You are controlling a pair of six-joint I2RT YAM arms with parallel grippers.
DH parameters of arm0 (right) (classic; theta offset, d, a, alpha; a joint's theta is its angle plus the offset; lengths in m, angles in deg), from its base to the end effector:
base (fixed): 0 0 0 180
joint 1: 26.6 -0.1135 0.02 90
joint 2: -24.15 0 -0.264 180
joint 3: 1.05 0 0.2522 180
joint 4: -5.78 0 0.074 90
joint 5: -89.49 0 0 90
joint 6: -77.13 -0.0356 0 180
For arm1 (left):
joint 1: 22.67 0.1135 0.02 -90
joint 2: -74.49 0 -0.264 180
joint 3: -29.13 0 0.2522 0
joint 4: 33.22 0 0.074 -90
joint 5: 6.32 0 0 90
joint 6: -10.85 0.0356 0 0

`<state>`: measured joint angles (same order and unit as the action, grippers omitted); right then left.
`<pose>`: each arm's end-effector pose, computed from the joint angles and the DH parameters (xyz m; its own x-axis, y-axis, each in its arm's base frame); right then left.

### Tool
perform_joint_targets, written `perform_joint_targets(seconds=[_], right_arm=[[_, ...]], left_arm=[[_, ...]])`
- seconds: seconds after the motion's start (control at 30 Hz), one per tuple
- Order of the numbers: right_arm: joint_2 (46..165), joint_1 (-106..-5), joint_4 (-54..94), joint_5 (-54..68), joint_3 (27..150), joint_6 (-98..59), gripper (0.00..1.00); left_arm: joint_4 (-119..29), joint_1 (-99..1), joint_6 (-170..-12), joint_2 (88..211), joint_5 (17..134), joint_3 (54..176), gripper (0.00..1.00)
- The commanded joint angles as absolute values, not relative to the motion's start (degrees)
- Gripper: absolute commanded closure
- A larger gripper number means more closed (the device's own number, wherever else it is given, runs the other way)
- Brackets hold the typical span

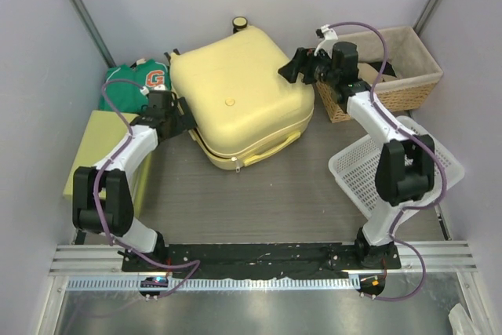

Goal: Open, take out, and arrange the luggage
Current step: Unzip the luggage at the center of the board.

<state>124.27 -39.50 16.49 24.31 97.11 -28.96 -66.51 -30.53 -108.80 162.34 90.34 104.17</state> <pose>0.4082 0.1088 0.3414 -0.3722 0.1728 -0.9119 -0.5190 0.7758 0.3589 0.3293 -0.0413 0.2426 -0.6481 -0.4066 -0.6440 -0.3043 0.9134 -0.2704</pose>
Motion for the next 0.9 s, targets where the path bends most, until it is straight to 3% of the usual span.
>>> perform_joint_targets(seconds=[0.0,0.3,0.67,0.87], right_arm=[[129.9,-36.9,13.5,36.1,101.8,-28.3,0.12],[128.1,-36.6,10.7,41.9,92.9,-30.2,0.14],[114.3,-36.7,7.3,38.2,73.0,-36.9,0.16],[111.3,-37.4,5.6,37.8,69.2,-41.0,0.17]], left_arm=[[-58.3,-32.5,-109.6,166.3,84.1,108.0,0.00],[-55.2,-33.4,-110.7,171.5,78.1,111.4,0.04],[-53.7,-36.6,-109.7,176.6,74.9,118.5,0.04],[-58.7,-36.5,-106.0,175.8,81.0,123.7,0.04]])
